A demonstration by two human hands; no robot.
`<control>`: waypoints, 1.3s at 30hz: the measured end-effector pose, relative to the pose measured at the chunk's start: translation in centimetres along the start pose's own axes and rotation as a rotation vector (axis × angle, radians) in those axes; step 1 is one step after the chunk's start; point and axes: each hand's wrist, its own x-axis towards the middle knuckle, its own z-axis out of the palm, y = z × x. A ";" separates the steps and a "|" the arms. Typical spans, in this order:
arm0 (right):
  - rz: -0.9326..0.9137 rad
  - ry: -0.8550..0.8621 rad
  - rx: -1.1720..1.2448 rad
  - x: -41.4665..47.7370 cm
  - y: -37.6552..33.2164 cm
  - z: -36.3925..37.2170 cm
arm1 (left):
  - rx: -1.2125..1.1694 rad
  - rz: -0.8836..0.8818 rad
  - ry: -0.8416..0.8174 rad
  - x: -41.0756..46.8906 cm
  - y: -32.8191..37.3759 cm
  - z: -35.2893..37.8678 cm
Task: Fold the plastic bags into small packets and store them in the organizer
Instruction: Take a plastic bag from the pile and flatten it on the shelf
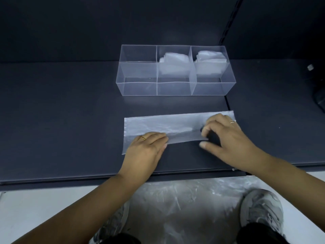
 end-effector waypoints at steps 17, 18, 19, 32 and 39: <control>0.328 0.036 0.485 3.3 1.4 1.7 | -0.625 -0.720 -0.155 -0.6 -5.5 -4.9; 0.348 0.048 0.510 3.6 1.4 1.8 | -0.664 -0.789 -0.148 -0.6 -6.1 -4.9; 0.372 0.062 0.523 3.8 1.3 2.0 | -0.684 -0.844 -0.142 -0.5 -6.6 -4.8; 0.439 0.091 0.349 4.8 1.2 2.6 | 0.172 -0.123 -0.300 -0.7 -0.5 -0.6; -0.027 0.281 -0.027 4.0 -3.6 3.7 | 0.312 -0.134 -0.428 -1.6 -1.3 0.7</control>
